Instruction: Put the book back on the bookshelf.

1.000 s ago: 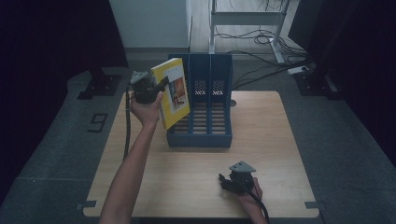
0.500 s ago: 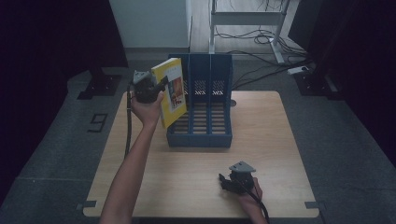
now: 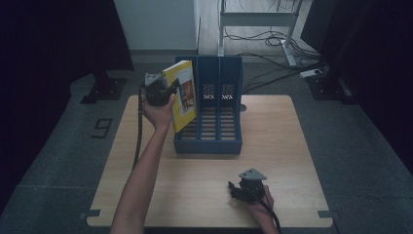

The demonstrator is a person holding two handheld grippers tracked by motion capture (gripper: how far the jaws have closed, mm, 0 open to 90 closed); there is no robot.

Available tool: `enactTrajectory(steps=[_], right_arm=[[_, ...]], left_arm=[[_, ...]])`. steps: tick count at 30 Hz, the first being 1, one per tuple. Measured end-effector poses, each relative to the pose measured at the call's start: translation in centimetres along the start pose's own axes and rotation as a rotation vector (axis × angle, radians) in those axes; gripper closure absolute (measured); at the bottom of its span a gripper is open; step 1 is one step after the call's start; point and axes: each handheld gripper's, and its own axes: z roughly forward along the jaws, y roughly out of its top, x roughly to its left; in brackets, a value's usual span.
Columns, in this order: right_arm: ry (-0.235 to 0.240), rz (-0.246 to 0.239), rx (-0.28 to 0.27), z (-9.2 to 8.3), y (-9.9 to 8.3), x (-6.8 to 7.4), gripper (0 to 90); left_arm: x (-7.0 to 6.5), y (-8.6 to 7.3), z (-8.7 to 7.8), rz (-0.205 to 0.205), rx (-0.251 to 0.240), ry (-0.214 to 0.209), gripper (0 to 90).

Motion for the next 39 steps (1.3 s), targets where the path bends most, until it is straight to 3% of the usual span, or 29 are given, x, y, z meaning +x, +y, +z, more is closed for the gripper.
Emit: enactTrajectory(steps=[6, 17, 29, 39], right_arm=[[0.0, 0.0, 0.0, 0.0, 0.0, 0.0, 29.3], [-0.002, 0.001, 0.0, 0.0, 0.0, 0.0, 29.3], [-0.002, 0.002, 0.0, 0.0, 0.0, 0.0, 29.3], [-0.002, 0.001, 0.0, 0.0, 0.0, 0.0, 29.3]], left_arm=[[-0.1, -0.4, 0.6, 0.01, -0.007, 0.009, 75.6], [0.4, -1.6, 1.6, -0.01, -0.007, 0.015, 75.6], [-0.7, -2.7, 2.6, 0.013, 0.014, 0.0, 75.5], [0.3, -3.7, 3.1, -0.009, 0.019, 0.014, 75.5]])
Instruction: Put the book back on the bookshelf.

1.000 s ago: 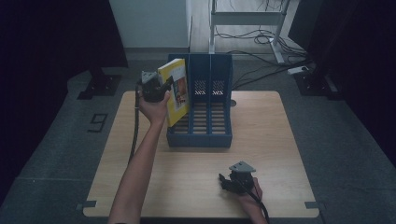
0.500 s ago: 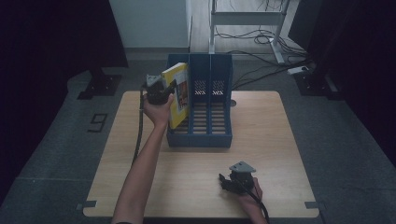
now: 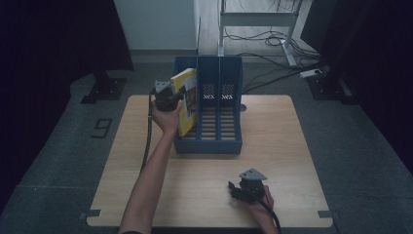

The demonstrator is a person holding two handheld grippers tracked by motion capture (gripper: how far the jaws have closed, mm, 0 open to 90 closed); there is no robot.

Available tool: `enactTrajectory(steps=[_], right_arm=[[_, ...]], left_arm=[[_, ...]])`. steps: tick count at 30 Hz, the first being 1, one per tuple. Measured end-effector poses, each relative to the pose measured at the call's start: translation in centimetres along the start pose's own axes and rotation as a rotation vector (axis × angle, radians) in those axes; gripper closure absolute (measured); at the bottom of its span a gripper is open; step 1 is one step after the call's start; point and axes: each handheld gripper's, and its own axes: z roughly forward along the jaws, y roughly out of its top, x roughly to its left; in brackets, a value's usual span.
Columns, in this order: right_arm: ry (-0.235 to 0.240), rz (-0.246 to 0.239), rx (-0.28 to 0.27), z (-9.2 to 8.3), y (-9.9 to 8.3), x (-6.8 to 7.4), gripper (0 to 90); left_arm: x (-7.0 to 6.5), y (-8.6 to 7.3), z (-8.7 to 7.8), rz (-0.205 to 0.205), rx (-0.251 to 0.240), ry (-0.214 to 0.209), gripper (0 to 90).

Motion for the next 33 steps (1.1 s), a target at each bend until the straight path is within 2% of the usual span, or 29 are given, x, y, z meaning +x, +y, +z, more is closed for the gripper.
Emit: enactTrajectory(steps=[8, 20, 25, 33], right_arm=[[-0.001, -0.001, 0.0, 0.0, 0.0, 0.0, 29.2], [-0.001, -0.001, 0.0, 0.0, 0.0, 0.0, 29.3], [-0.002, 0.0, 0.001, 0.0, 0.0, 0.0, 29.3], [-0.009, 0.002, 0.0, 0.0, 0.0, 0.1, 29.5]], left_arm=[[0.3, -1.0, 0.4, -0.002, 0.013, -0.002, 75.5], [0.0, -1.9, 0.5, 0.017, 0.02, -0.009, 75.4], [0.0, -2.4, -0.2, 0.018, 0.014, -0.02, 75.0], [0.9, -2.9, -1.7, 0.002, 0.038, -0.029, 74.5]])
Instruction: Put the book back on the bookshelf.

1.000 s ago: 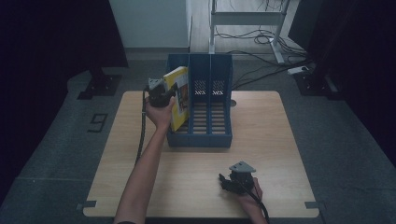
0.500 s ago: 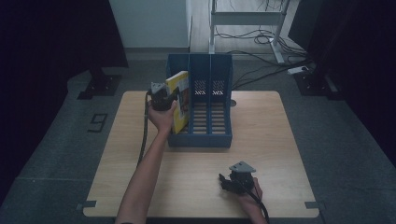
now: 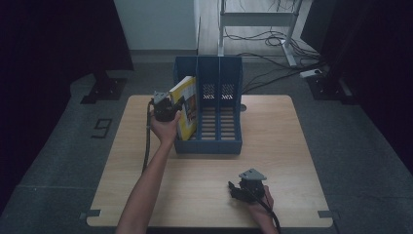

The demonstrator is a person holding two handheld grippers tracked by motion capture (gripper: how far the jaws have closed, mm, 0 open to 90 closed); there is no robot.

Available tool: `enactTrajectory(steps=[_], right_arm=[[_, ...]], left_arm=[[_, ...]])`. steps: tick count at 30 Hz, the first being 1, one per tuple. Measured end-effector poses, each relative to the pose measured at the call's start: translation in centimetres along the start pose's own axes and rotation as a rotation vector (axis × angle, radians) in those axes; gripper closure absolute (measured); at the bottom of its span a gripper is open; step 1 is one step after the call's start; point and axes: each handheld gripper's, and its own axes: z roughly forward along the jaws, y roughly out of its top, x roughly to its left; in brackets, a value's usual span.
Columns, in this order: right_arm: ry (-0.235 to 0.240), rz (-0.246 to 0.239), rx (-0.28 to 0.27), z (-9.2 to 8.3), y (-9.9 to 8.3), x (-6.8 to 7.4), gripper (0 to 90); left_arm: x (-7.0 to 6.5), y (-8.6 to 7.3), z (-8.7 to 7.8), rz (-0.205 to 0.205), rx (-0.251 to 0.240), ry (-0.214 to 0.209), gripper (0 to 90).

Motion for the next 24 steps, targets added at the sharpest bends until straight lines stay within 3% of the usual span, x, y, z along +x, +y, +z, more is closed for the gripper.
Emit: enactTrajectory(steps=[10, 24], right_arm=[[0.0, 0.001, 0.001, 0.0, 0.0, 0.0, 29.6], [0.0, 0.0, 0.002, 0.0, 0.0, 0.0, 29.6]], left_arm=[[0.7, -0.7, -1.5, 0.001, 0.016, -0.014, 73.8], [0.1, -1.6, -2.9, 0.016, 0.039, -0.057, 68.8]])
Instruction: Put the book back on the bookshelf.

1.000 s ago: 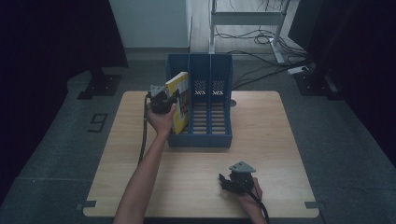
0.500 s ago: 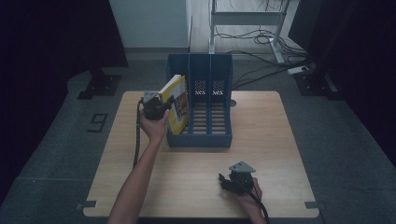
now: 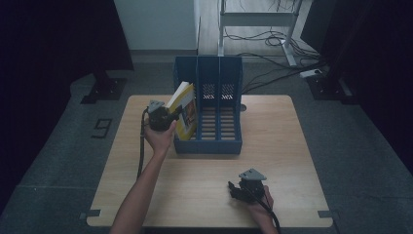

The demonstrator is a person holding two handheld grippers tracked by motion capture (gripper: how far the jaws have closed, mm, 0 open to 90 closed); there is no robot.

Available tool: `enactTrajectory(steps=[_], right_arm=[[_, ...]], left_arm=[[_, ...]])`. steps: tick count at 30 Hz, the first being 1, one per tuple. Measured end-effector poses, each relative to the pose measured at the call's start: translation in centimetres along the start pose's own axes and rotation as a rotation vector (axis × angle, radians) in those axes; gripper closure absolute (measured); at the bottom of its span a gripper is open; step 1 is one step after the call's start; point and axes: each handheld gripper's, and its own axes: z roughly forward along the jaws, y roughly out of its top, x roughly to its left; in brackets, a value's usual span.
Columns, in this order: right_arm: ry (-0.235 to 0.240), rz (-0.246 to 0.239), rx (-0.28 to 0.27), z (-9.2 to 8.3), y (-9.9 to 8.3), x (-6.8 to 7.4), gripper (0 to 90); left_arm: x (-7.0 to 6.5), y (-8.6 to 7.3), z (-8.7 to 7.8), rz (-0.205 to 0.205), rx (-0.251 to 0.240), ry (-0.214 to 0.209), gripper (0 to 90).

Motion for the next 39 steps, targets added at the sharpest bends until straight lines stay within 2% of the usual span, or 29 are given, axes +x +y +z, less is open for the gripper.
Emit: enactTrajectory(steps=[9, 16, 21, 24, 28, 32, 39], right_arm=[[0.0, 0.0, 0.0, 0.0, 0.0, 0.0, 29.6], [0.0, 0.0, 0.0, 0.0, 0.0, 0.0, 29.5], [-0.001, 0.001, -0.002, 0.0, 0.0, 0.0, 29.6], [0.0, 0.001, -0.002, 0.0, 0.0, 0.0, 29.6], [0.002, 0.003, -0.001, 0.0, 0.0, 0.0, 29.6], [0.002, 0.003, -0.002, 0.0, 0.0, 0.0, 29.7], [0.003, 0.002, -0.002, 0.0, 0.0, 0.0, 29.7]], left_arm=[[-0.1, 0.3, -0.7, 0.001, -0.01, -0.02, 64.9], [-0.5, 1.4, -1.4, 0.019, -0.029, 0.004, 64.2], [-0.8, 2.1, -0.8, 0.047, -0.002, 0.032, 64.3], [-0.9, 2.3, -0.5, 0.056, 0.013, 0.047, 71.8], [-1.1, 2.5, -0.5, 0.083, 0.024, 0.064, 74.9], [-1.0, 2.5, -0.2, 0.071, 0.003, 0.083, 75.4], [-1.1, 3.5, 0.8, 0.069, -0.001, 0.086, 75.6]])
